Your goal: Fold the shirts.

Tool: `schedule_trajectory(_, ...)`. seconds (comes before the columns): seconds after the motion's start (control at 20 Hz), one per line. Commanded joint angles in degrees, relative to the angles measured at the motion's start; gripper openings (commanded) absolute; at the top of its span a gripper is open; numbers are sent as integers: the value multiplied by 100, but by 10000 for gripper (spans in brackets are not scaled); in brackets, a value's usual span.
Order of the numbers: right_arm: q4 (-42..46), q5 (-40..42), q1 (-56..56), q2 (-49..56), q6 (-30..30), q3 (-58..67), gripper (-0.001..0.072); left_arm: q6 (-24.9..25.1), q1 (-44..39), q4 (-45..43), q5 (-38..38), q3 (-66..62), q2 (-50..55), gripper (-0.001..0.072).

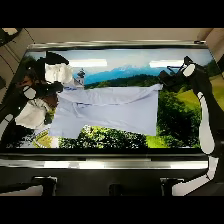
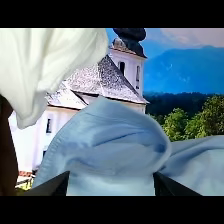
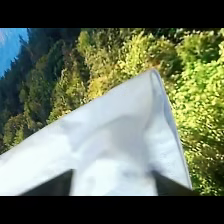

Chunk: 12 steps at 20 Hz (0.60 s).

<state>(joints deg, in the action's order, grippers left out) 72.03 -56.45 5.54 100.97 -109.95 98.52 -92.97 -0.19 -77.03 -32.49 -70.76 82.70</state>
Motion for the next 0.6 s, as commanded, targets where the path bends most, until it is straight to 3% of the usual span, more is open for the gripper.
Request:
schedule_trajectory(0.0,-90,-232,188,-254,708,20,676,2,188,-826,-1495,-763,146,620)
schedule_trajectory(0.1,46,-791,516,-516,949,20,672,264,597,-1226,-2833,-1224,153,605)
schedule_trajectory(0.25,57,-2118,1078,-566,1259,15,602,654,1239,-522,-4072,-1113,245,602)
schedule_trajectory(0.3,66,-2481,1209,-553,1405,7,559,730,1381,-201,-4098,-914,286,601)
schedule_trajectory(0.55,85,-3445,1408,-527,1976,7,556,1073,1388,210,-3287,15,494,600)
